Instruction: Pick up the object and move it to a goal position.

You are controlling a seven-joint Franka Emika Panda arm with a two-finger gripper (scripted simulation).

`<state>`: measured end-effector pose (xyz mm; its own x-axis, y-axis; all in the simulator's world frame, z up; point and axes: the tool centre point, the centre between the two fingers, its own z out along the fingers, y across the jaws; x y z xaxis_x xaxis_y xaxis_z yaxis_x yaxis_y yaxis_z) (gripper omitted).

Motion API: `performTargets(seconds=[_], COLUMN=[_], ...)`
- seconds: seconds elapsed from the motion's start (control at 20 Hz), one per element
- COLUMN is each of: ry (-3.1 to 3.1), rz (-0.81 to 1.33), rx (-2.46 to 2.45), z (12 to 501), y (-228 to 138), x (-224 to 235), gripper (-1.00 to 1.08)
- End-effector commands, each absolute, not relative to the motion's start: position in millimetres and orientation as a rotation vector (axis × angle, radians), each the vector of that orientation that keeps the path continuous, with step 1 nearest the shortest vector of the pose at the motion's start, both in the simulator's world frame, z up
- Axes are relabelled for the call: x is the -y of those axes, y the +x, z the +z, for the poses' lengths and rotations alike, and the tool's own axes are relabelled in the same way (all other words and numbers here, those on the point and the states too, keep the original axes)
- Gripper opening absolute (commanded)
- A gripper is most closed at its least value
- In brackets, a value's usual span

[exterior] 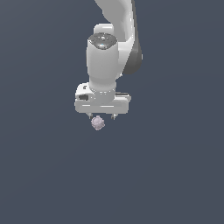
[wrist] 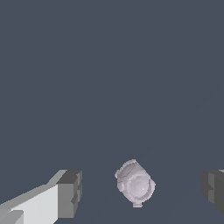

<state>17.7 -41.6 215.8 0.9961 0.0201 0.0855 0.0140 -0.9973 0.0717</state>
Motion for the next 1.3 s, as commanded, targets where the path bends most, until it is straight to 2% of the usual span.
performTargets(seconds=[0.0, 1.25], ry=[3.068, 3.012], rz=[0.128, 0.028], rx=[-0.052, -0.777], z=[212, 127], y=[16, -37], x=[43, 74], gripper=[1.0, 1.0])
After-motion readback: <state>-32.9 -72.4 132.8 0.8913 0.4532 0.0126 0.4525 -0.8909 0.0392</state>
